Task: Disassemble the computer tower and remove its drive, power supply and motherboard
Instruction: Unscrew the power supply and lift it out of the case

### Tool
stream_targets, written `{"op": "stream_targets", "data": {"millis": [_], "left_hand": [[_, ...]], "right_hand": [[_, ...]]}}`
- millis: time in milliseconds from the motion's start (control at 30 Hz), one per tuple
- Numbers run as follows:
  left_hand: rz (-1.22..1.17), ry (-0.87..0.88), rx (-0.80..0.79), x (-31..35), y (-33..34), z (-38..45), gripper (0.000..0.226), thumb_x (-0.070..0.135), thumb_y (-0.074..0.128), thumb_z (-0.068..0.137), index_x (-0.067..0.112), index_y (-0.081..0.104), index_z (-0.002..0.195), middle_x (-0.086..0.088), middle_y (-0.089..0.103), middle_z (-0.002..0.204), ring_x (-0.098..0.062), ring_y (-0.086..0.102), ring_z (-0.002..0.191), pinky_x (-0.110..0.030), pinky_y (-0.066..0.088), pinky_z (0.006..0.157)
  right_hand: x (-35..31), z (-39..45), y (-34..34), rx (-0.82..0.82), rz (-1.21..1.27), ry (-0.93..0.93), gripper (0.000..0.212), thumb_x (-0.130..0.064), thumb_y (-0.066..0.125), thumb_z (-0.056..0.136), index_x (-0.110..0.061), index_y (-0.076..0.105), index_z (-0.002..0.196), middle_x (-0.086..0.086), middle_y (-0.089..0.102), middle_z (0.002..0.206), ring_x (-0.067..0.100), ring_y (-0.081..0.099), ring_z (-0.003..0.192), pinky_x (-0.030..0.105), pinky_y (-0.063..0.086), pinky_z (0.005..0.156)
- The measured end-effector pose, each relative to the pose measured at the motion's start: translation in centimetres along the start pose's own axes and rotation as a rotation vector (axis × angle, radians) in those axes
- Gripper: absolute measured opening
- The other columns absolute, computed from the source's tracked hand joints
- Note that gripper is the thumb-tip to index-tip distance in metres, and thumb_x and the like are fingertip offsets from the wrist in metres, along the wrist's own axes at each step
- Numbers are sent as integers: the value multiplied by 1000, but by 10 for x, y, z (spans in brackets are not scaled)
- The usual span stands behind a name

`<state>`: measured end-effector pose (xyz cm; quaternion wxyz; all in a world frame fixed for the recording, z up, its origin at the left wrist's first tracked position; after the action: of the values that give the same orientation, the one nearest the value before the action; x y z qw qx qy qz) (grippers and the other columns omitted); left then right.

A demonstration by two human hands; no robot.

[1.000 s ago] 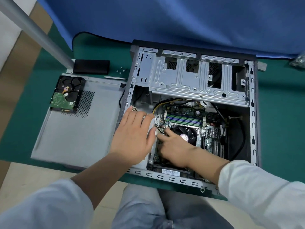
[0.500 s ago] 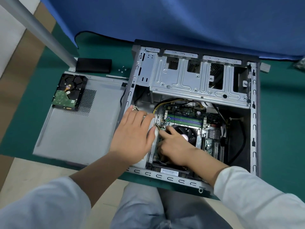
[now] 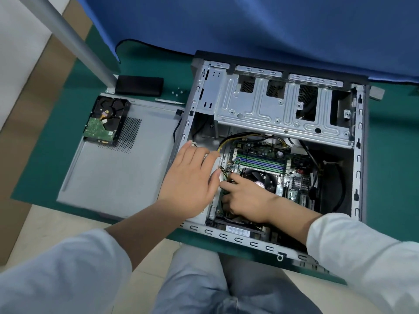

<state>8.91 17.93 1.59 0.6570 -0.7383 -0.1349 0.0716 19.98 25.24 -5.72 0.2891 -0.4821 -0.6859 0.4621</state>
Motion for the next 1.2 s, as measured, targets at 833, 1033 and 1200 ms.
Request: {"op": "stream_targets", "data": {"millis": [833,1033,1200], "left_hand": [[-8,-4,22,0,1,1,47,32,27,94,8,57,121,-9,58,107,-29,52,107,-45,24,114],[-10,-8,30,-1,0,0,46,32,28,94,9,56,121,-8,58,107,-29,52,107,-45,25,114],[-8,0,17,-1,1,1,46,32,27,94,8,56,121,-9,58,107,-29,51,107,-46,24,114]], "right_hand": [[1,-9,3,-6,93,82,21,-16,48,88,-23,68,85,-11,62,88,23,36,109,43,17,105],[3,0,-4,-47,142,150,18,-14,52,87,-19,69,88,-7,64,93,22,32,114,45,13,110],[2,-1,-6,-75,158,120,13,-15,55,87,-18,68,88,-5,62,97,22,32,111,43,17,103]]}}
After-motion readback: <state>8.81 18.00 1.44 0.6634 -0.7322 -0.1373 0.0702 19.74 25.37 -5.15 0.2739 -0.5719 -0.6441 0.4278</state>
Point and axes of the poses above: each hand's wrist, its own z-axis towards the middle knuckle, its own y-axis out of the palm, x = y × z, the point moved 3 cm from there along z, towards the middle knuckle
